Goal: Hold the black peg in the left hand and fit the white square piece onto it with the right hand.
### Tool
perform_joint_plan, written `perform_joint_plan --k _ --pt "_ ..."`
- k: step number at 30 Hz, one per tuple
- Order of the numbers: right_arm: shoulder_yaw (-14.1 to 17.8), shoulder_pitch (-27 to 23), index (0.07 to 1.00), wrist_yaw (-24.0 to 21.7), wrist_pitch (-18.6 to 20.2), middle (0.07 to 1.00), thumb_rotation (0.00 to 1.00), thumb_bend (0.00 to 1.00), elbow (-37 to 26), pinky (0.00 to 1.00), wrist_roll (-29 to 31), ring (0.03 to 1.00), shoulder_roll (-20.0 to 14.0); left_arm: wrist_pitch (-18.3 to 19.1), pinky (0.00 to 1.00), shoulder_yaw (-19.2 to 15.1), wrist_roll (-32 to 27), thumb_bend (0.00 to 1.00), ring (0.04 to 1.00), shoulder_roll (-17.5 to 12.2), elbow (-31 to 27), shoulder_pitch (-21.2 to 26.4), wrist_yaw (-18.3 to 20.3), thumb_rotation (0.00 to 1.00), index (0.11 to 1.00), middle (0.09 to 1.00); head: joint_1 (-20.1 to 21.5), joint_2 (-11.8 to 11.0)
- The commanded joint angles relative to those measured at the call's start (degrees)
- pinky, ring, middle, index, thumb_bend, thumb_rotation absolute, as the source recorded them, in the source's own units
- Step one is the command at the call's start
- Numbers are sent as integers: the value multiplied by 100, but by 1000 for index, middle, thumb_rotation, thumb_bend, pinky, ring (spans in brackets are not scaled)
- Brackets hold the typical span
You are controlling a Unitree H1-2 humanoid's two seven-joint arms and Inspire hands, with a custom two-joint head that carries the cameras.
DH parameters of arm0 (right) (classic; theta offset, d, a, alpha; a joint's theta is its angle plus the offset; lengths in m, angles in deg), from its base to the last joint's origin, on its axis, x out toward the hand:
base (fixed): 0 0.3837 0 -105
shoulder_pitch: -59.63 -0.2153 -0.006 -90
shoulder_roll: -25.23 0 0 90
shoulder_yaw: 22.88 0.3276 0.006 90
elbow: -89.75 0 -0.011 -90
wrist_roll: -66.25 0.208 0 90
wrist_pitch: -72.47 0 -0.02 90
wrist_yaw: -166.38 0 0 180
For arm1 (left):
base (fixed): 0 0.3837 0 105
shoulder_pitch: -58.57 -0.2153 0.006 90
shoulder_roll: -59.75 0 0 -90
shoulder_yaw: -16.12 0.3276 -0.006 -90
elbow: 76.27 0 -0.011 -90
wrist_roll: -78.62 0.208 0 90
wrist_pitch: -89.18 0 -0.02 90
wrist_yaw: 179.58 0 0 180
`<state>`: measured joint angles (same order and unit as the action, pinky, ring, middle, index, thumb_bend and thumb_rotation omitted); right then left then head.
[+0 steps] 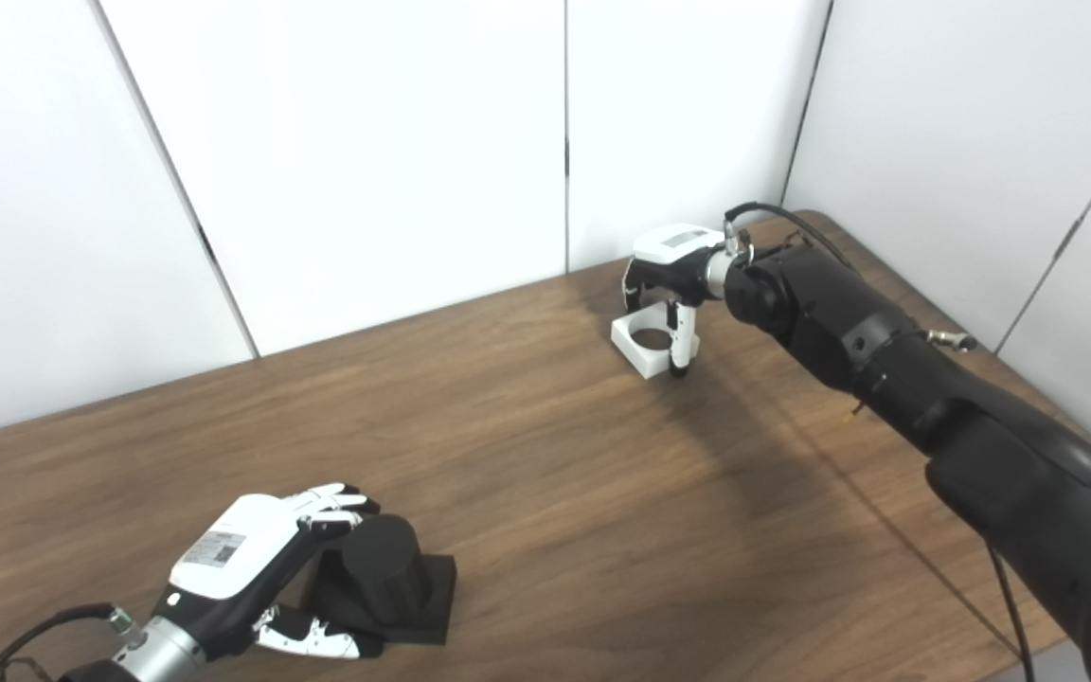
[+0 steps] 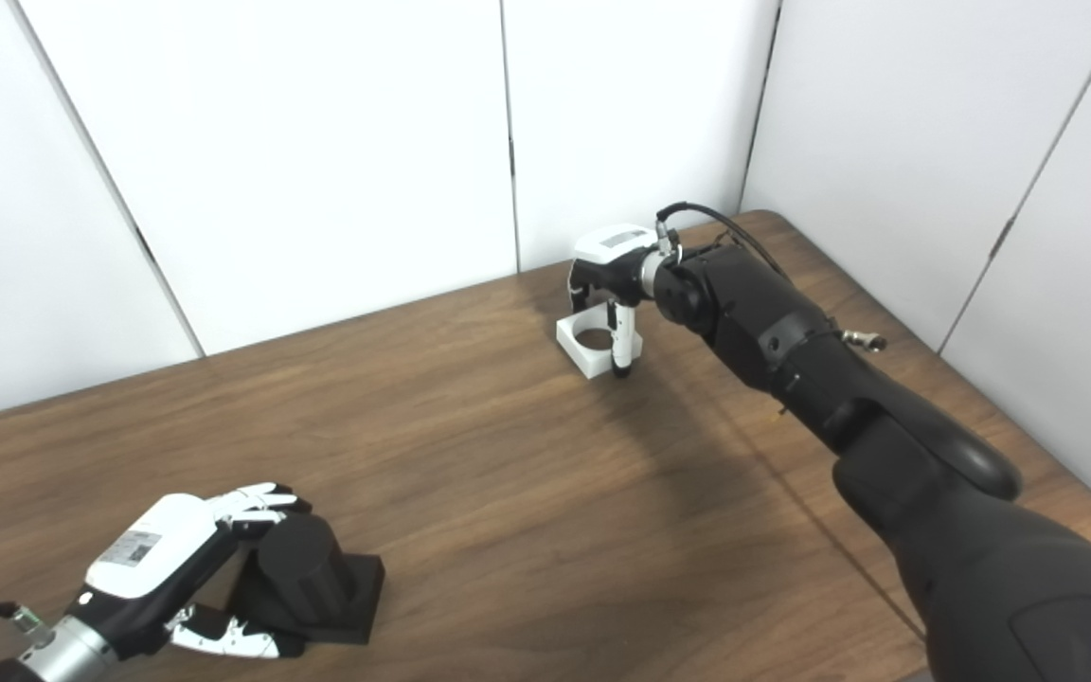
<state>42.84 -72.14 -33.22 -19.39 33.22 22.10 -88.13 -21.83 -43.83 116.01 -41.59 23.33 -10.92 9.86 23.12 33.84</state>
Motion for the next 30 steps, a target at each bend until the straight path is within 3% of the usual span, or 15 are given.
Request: perform_joint_plan --k 1,6,19,30 --pt "43 9 482 198 -152 773 126 522 -117 668 35 777 -55 112 782 160 350 524 887 -317 166 -230 502 59 487 822 -14 19" --pt "191 117 482 362 -106 776 126 523 -375 668 42 794 -72 87 784 143 328 524 883 -338 170 -225 491 59 487 821 -31 39" --pt "648 384 482 391 19 791 129 523 -1273 815 202 832 -101 36 763 113 296 524 879 -421 164 -161 517 59 487 815 -123 90" --pt "978 619 482 -16 52 778 127 523 -2052 711 585 807 -148 179 774 153 361 525 898 -351 87 -91 693 62 487 827 -820 304"
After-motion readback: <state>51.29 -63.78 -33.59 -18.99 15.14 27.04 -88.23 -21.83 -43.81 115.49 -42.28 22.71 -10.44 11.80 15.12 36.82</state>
